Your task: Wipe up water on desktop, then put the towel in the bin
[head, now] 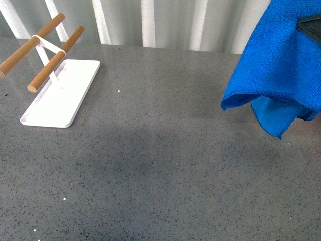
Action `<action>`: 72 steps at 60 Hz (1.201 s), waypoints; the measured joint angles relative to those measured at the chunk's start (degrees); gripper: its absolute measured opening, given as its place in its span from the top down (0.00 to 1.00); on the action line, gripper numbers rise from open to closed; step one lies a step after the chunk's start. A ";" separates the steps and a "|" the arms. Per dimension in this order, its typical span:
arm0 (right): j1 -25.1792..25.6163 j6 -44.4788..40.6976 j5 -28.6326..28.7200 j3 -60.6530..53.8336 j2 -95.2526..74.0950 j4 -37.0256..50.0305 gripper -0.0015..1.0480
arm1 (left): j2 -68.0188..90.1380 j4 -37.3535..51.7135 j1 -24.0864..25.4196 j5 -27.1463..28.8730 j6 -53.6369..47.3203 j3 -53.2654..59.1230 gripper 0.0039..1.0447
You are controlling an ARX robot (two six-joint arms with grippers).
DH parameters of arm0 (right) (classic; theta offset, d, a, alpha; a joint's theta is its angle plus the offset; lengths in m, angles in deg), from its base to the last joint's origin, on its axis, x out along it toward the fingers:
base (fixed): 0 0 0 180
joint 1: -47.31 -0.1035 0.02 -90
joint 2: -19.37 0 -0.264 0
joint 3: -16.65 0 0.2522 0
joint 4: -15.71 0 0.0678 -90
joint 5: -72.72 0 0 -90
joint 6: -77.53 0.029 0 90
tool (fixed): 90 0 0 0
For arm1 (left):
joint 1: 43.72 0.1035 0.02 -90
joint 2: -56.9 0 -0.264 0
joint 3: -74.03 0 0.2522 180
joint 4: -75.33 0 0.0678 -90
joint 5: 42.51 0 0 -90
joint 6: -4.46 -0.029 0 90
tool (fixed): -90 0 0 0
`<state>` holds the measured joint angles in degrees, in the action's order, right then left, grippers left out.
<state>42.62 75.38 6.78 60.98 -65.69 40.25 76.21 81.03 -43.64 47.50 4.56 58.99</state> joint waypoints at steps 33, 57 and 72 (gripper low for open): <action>-0.87 -1.51 -1.07 0.07 -0.85 -3.06 0.97 | -9.68 -9.64 0.00 0.00 0.02 0.00 0.97; -1.57 -2.51 -2.78 0.74 -2.43 -5.33 0.97 | -19.08 -19.34 0.00 0.00 0.02 0.00 0.97; -2.12 2.27 -4.22 7.58 -11.96 -12.28 0.97 | -19.08 -19.34 0.00 0.00 0.04 0.00 0.73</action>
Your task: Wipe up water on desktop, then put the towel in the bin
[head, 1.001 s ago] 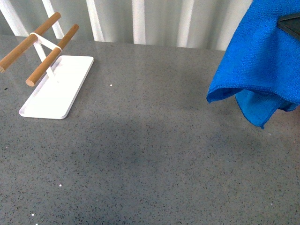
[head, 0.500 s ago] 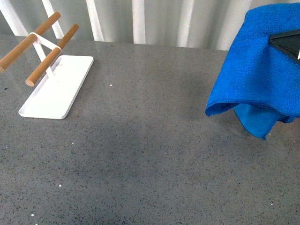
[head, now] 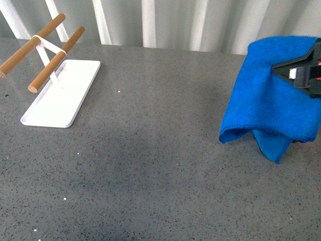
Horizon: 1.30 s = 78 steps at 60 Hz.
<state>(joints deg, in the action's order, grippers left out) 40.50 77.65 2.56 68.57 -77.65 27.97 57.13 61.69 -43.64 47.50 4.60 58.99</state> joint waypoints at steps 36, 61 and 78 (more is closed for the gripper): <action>-2.89 2.84 -4.74 12.74 -25.20 -0.59 0.97 | 0.00 0.00 0.00 0.00 -0.02 0.00 0.06; 4.79 3.61 -1.84 8.90 -27.61 3.96 0.97 | 0.00 0.00 0.00 -0.02 -0.02 0.00 0.06; 5.49 0.90 -3.28 13.27 -29.48 1.31 0.97 | 0.00 0.00 0.00 -0.02 -0.02 0.00 0.06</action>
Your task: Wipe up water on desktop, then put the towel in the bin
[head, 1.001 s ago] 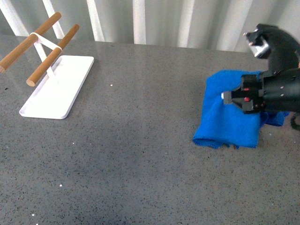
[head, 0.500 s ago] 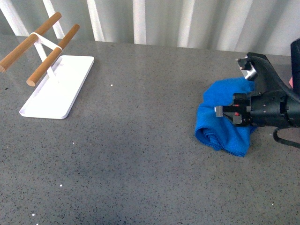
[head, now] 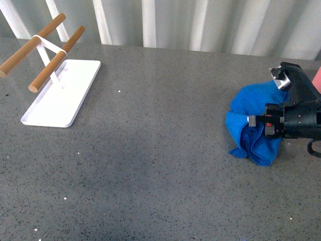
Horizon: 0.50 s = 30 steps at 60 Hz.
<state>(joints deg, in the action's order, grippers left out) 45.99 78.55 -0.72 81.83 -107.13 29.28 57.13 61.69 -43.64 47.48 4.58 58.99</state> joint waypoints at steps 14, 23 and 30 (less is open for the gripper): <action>-0.26 -2.95 -6.75 9.35 -3.41 -4.04 0.97 | 0.00 0.00 0.00 0.02 0.00 0.00 0.06; -2.05 -3.78 -8.44 16.83 -6.75 -7.32 0.97 | 0.00 0.00 0.00 0.00 0.00 0.00 0.06; -5.75 -3.80 -7.43 25.86 -11.08 -11.23 0.97 | 0.00 0.00 0.00 0.02 0.00 0.00 0.06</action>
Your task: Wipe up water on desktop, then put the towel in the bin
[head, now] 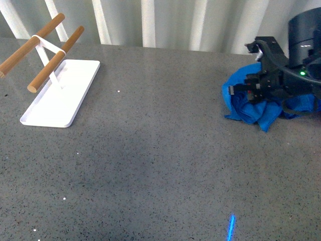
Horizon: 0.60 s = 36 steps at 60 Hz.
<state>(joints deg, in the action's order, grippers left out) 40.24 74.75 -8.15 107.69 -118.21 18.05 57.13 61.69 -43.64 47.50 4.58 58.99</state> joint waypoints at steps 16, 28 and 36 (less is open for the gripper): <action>-10.93 1.09 4.17 10.27 -5.73 -3.19 0.97 | 0.00 0.00 0.00 0.00 0.00 0.00 0.06; -15.32 2.21 6.03 4.85 -3.89 0.85 0.97 | 0.00 0.00 0.00 0.00 0.00 0.00 0.06; -16.24 2.62 7.72 -5.31 1.09 5.29 0.97 | 0.00 0.00 0.00 0.00 0.00 0.00 0.06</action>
<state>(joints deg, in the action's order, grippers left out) 24.00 77.37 -0.44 102.38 -117.12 23.34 57.13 61.69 -43.64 47.50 4.58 58.99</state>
